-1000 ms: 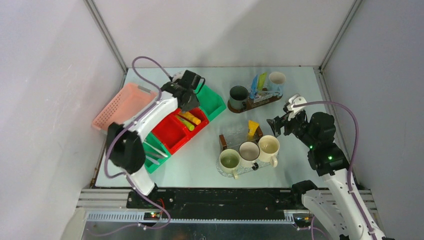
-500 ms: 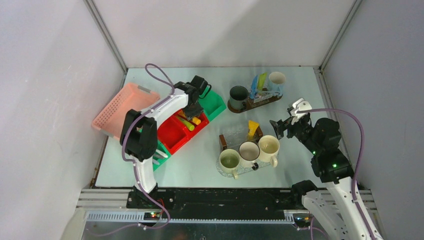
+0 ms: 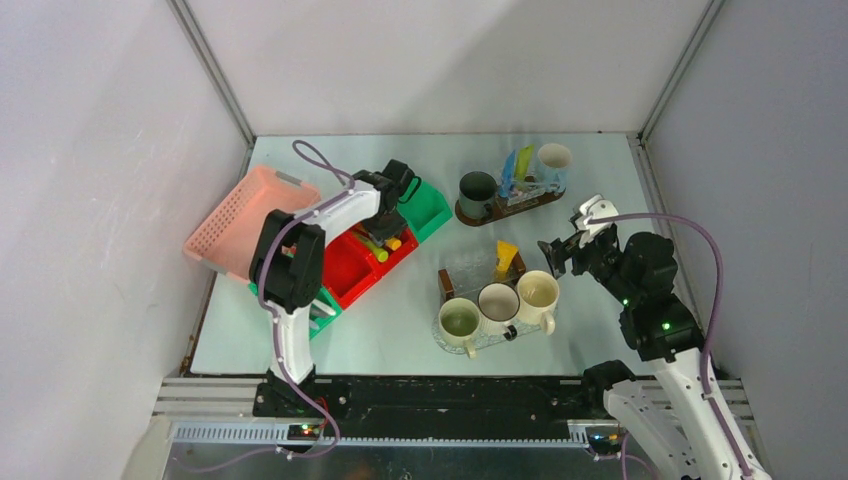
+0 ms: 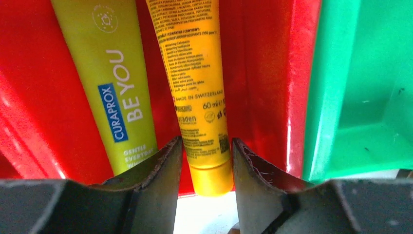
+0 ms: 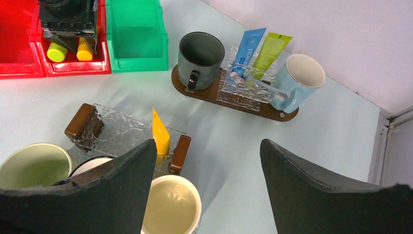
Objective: Prepare toiletry sets of a toothbrush and toothpaste on the tray
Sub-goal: Pick up the toothpaste from the storage box.
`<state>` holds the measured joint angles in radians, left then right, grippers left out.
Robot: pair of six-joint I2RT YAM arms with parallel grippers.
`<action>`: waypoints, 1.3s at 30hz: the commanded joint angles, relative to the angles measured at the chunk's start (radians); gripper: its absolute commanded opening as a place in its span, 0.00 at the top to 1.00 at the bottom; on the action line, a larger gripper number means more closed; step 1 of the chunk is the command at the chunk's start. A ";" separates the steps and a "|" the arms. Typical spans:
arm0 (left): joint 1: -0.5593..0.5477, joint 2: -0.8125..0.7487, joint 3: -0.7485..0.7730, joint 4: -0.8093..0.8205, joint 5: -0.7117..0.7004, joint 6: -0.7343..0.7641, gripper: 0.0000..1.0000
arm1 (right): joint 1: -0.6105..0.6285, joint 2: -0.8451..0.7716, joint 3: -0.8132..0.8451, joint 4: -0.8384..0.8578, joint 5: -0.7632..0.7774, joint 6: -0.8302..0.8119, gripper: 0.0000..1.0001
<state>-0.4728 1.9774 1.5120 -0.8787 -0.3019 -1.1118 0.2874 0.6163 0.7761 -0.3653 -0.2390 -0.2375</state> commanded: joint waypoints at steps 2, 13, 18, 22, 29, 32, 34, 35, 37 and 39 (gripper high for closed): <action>0.022 0.027 -0.003 0.029 0.014 -0.049 0.54 | 0.011 0.006 0.002 0.029 0.006 -0.012 0.20; 0.028 -0.077 -0.030 0.044 0.030 -0.057 0.91 | 0.013 -0.008 -0.002 0.050 0.000 -0.010 0.20; 0.028 -0.168 -0.047 0.050 0.047 -0.073 0.95 | 0.011 -0.005 0.014 0.053 0.000 0.010 0.20; 0.027 -0.245 -0.071 0.064 0.045 -0.080 1.00 | 0.012 0.003 0.036 0.052 -0.009 0.023 0.20; 0.018 -0.380 -0.134 0.107 0.020 -0.040 1.00 | 0.012 0.027 0.081 0.075 -0.057 0.070 0.20; -0.003 -0.453 -0.156 0.136 -0.011 0.024 1.00 | 0.011 0.048 0.112 0.085 -0.081 0.112 0.20; -0.021 -0.498 -0.168 0.156 -0.042 0.078 1.00 | 0.012 0.068 0.138 0.088 -0.102 0.140 0.20; -0.027 -0.532 -0.182 0.176 -0.070 0.117 1.00 | 0.013 0.080 0.146 0.089 -0.114 0.148 0.21; -0.048 -0.586 -0.212 0.220 -0.108 0.172 1.00 | 0.019 0.097 0.171 0.091 -0.123 0.171 0.21; -0.063 -0.651 -0.259 0.292 -0.115 0.240 1.00 | 0.028 0.110 0.194 0.092 -0.126 0.194 0.22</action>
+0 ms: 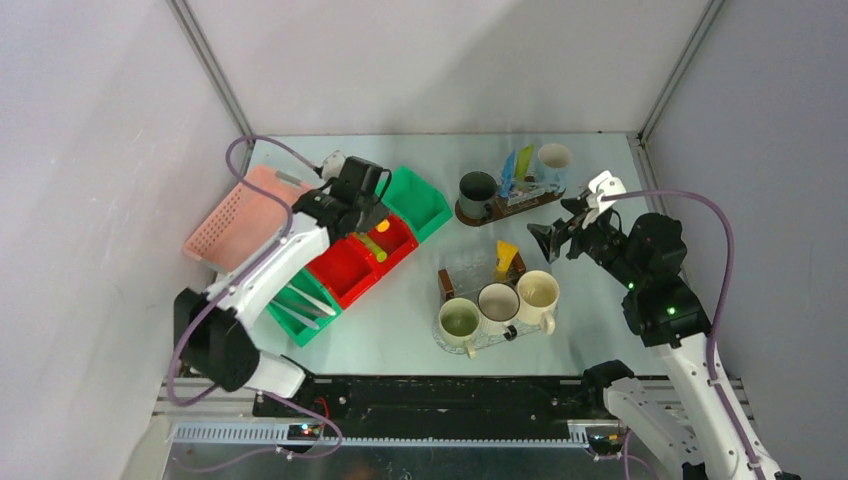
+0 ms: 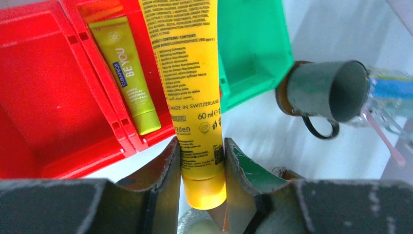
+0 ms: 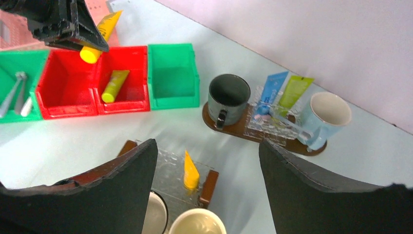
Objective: Prepare toiletry sets of a toothbrush and toothpaste on the tray
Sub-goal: Pick up the toothpaste from the storage box.
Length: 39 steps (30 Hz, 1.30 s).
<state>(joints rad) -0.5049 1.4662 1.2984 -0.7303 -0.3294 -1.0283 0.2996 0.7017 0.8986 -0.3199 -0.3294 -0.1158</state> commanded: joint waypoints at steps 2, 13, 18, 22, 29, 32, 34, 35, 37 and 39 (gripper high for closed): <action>-0.045 -0.208 -0.093 0.221 -0.093 0.225 1.00 | 0.033 0.037 0.093 0.040 -0.028 0.080 0.22; -0.157 -0.488 -0.301 0.629 -0.035 0.689 1.00 | 0.130 0.113 0.220 0.042 0.036 0.238 0.25; -0.201 -0.548 -0.368 0.741 0.052 0.861 1.00 | 0.184 0.151 0.253 0.087 0.037 0.326 0.26; -0.240 -0.598 -0.418 0.816 0.151 0.995 1.00 | 0.222 0.182 0.277 0.102 0.043 0.368 0.26; -0.308 -0.609 -0.435 0.828 0.218 1.138 1.00 | 0.255 0.226 0.301 0.149 0.048 0.465 0.28; -0.337 -0.603 -0.437 0.825 0.236 1.212 1.00 | 0.258 0.250 0.308 0.172 0.049 0.513 0.29; -0.358 -0.595 -0.434 0.821 0.235 1.252 1.00 | 0.259 0.262 0.317 0.183 0.049 0.540 0.29; -0.369 -0.592 -0.431 0.816 0.233 1.274 1.00 | 0.259 0.269 0.319 0.195 0.046 0.547 0.29; -0.386 -0.578 -0.421 0.806 0.229 1.305 1.00 | 0.260 0.278 0.322 0.218 0.035 0.566 0.30; -0.404 -0.562 -0.413 0.801 0.219 1.333 1.00 | 0.262 0.290 0.322 0.240 0.026 0.582 0.30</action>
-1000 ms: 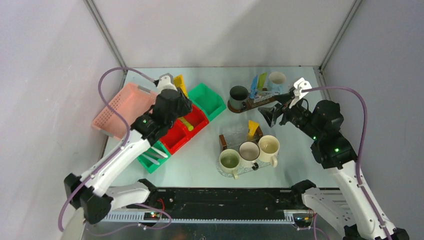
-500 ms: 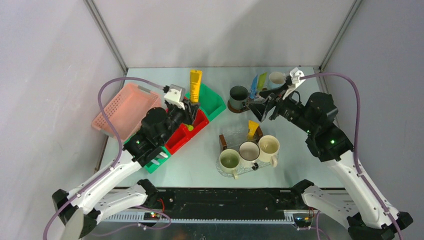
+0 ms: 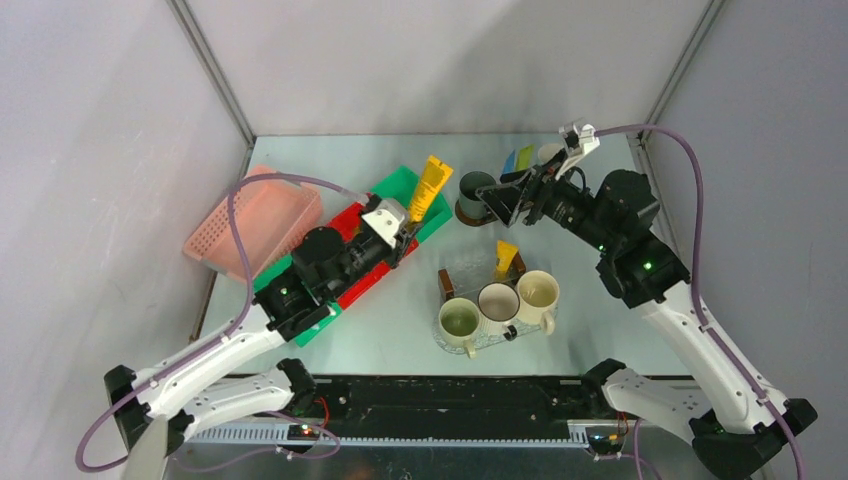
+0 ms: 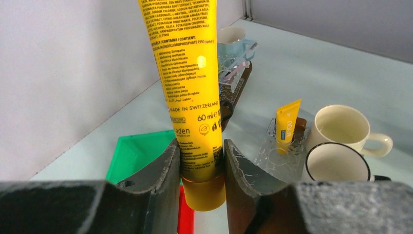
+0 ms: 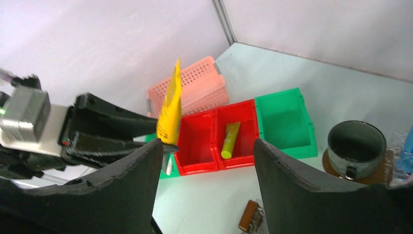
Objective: Prepare toiletry sets of a toothbrush and toothpaste on the tray
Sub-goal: Pick up the toothpaste from the storage box.
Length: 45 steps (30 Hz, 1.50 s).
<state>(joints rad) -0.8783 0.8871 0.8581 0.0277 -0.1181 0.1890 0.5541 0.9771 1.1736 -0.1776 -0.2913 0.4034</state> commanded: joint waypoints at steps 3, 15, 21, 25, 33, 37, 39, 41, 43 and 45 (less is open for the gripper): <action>-0.062 0.036 0.040 0.040 -0.011 0.153 1.00 | 0.010 0.032 0.047 0.127 -0.024 0.093 0.30; -0.108 0.079 0.069 0.068 -0.015 0.213 1.00 | 0.015 0.124 0.048 0.168 -0.035 0.144 0.34; -0.113 0.100 0.068 0.083 -0.025 0.220 1.00 | 0.018 0.156 0.047 0.196 -0.072 0.161 0.44; -0.114 0.116 0.067 0.098 -0.033 0.223 1.00 | 0.022 0.168 0.047 0.205 -0.096 0.167 0.58; -0.114 0.136 0.062 0.125 -0.058 0.222 0.97 | 0.021 0.156 0.046 0.184 -0.102 0.097 1.00; -0.114 0.137 0.054 0.132 -0.064 0.218 0.81 | 0.019 0.143 0.046 0.146 -0.093 0.043 1.00; -0.115 0.135 0.046 0.133 -0.064 0.211 0.71 | 0.016 0.132 0.046 0.135 -0.083 0.012 1.00; -0.114 0.132 0.037 0.132 -0.068 0.201 0.60 | 0.016 0.121 0.047 0.127 -0.077 -0.021 1.00; -0.114 0.129 0.027 0.129 -0.077 0.188 0.48 | 0.015 0.110 0.046 0.119 -0.071 -0.059 1.00; -0.115 0.124 0.019 0.121 -0.087 0.171 0.34 | 0.013 0.099 0.046 0.104 -0.067 -0.102 1.00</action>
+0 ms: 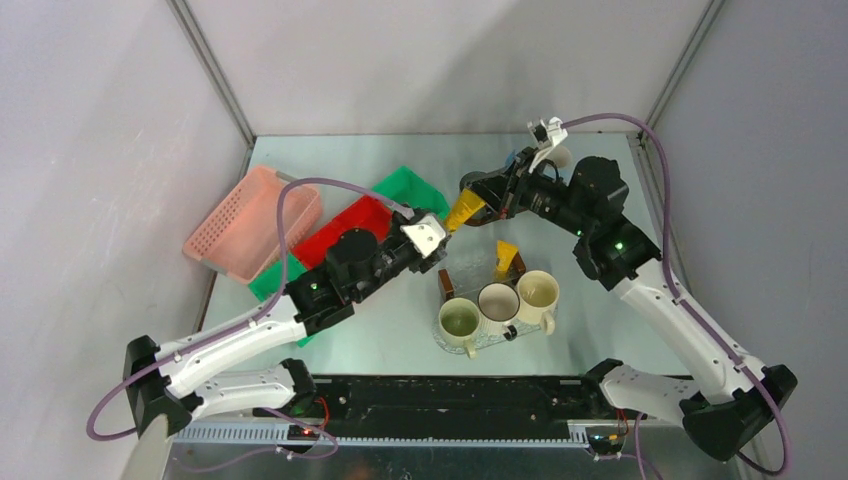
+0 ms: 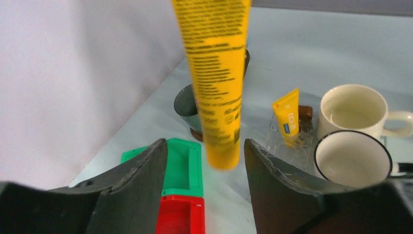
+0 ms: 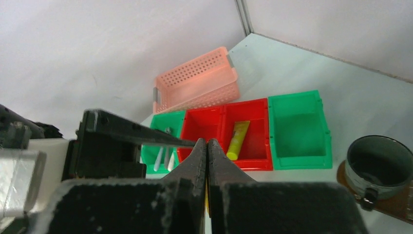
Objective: Prepare toiletry sets of a toothbrush and toothpaste on the tray
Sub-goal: Pick up the toothpaste from the storage box, then place the toothpaste in the toothpaste holder.
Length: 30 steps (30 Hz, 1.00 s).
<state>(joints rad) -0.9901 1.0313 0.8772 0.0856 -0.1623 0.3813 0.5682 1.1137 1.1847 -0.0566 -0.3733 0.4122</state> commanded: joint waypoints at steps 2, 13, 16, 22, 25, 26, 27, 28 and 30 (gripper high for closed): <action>-0.003 -0.029 -0.014 0.052 -0.047 -0.041 0.19 | -0.003 -0.051 0.036 -0.038 0.015 -0.158 1.00; -0.001 -0.089 -0.097 -0.009 -0.199 -0.184 0.00 | -0.006 -0.042 0.036 -0.215 -0.092 -0.477 1.00; 0.009 -0.103 -0.124 -0.013 -0.265 -0.257 0.00 | -0.005 -0.023 0.035 -0.286 -0.125 -0.579 1.00; 0.115 -0.153 -0.165 -0.074 -0.260 -0.453 0.00 | -0.006 -0.016 -0.062 -0.259 -0.156 -0.706 1.00; 0.194 -0.189 -0.193 -0.079 -0.231 -0.532 0.00 | -0.005 -0.004 -0.104 -0.222 -0.160 -0.732 1.00; 0.205 -0.205 -0.207 -0.078 -0.232 -0.543 0.00 | -0.005 0.000 -0.122 -0.205 -0.162 -0.747 1.00; 0.224 -0.217 -0.214 -0.078 -0.233 -0.566 0.00 | -0.005 0.009 -0.130 -0.192 -0.173 -0.757 1.00; 0.233 -0.222 -0.225 -0.077 -0.232 -0.577 0.00 | -0.005 0.018 -0.147 -0.185 -0.177 -0.772 1.00; 0.255 -0.233 -0.235 -0.079 -0.229 -0.604 0.00 | -0.006 0.032 -0.173 -0.158 -0.183 -0.791 1.00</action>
<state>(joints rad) -0.7685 0.8295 0.6571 -0.0055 -0.3904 -0.1097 0.5632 1.1252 1.0420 -0.3206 -0.5224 -0.2977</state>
